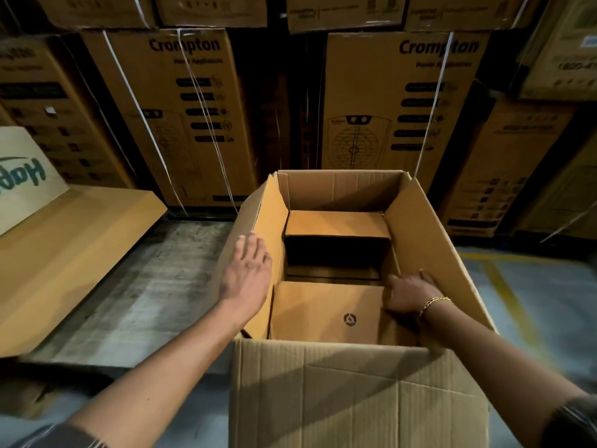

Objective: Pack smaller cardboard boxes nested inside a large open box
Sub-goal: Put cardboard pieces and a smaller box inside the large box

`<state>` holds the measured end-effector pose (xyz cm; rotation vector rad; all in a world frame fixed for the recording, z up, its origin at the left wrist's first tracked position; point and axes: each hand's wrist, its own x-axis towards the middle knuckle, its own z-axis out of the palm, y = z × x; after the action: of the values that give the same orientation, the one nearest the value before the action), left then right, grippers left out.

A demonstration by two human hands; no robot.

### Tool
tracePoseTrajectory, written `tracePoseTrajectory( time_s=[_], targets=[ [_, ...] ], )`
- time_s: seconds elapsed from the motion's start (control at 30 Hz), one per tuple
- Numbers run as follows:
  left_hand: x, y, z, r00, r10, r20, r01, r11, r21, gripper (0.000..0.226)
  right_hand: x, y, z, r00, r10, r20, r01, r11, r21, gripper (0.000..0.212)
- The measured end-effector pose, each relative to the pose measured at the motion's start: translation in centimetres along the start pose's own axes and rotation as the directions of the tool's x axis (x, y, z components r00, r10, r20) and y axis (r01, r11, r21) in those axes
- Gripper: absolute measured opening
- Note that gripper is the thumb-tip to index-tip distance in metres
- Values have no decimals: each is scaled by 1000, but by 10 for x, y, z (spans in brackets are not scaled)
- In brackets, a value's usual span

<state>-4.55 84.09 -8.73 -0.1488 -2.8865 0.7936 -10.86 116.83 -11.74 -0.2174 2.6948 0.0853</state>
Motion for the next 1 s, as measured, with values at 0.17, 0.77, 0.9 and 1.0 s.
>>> tracePoseTrajectory(
  time_s=[0.17,0.77,0.9,1.0],
  targets=[
    [-6,24,-9,980,196,28,-178,936,-303,98,-33,24,-41,994,-107,30,72,825,560,67],
    [-73,25,-29,969,146,200,-23,858,-513,25,-85,15,-8,976,-211,49,200,964,175,57],
    [-67,11,-43,815,410,409,-8,715,-699,66,-83,16,-8,988,-148,46,142,984,105,79],
    [-69,15,-51,769,474,428,23,649,-761,85,-82,20,-5,993,-116,38,113,992,55,99]
  ],
)
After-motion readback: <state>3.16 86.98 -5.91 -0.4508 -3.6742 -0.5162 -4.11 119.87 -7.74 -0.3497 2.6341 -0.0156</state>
